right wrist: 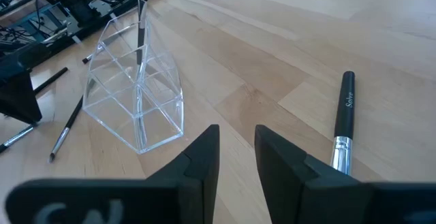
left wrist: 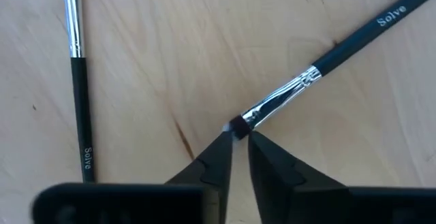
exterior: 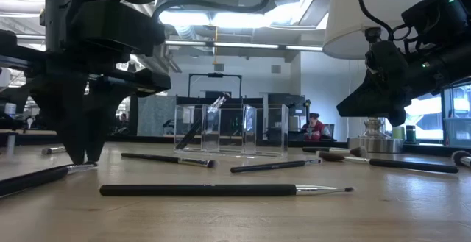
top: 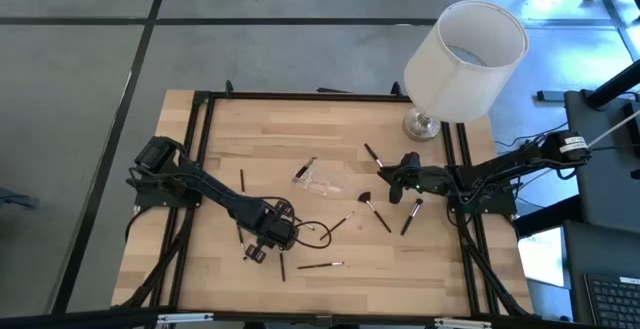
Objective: Put items in baskets/containers
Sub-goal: Put the eyeshadow brush into the transparent organizer
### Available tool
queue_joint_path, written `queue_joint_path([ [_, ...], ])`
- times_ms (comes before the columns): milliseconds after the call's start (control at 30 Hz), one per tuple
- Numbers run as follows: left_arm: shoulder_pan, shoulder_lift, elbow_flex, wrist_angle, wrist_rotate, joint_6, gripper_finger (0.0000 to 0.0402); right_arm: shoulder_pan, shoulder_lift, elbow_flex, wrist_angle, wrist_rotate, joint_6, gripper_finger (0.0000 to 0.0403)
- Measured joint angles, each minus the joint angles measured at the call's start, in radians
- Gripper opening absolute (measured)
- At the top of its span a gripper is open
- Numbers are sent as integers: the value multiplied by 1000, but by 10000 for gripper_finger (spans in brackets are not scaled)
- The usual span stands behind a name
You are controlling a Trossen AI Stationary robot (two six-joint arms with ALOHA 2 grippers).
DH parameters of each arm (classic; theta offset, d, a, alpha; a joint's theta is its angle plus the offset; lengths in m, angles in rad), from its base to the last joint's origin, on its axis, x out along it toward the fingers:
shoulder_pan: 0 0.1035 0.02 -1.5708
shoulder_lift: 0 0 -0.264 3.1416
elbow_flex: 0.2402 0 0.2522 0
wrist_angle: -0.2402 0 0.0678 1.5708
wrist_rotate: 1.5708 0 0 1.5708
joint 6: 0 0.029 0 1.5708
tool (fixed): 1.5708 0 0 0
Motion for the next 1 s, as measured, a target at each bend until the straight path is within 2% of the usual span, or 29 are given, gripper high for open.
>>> queue_joint_path([
  [133, -1, 20, 1, 7, 6, -25, 5, 0, 0, 0, 0, 0, 19, 94],
  [267, 0, 65, 8, -7, 47, -40, 3, 0, 0, 0, -1, 0, 20, 94],
  [400, -11, 73, 13, -20, 1, -42, 3, 0, 0, 0, -2, 0, 22, 94],
  [567, -26, 10, 38, -137, -115, -65, 2, 0, 0, 0, -4, -1, 24, 94],
  [667, -37, -64, 62, -105, -189, -111, 2, 0, 0, 0, -21, -15, 39, 94],
  [767, -58, -123, 53, -151, -246, -156, 2, 0, 1, 0, -39, -17, 45, 94],
  [867, -75, -188, 57, -146, -281, -197, 2, 0, 7, 0, -45, -17, 49, 94],
  [1000, -76, -218, 49, -148, -261, -293, 3, 0, 11, 0, -47, -18, 62, 94],
])
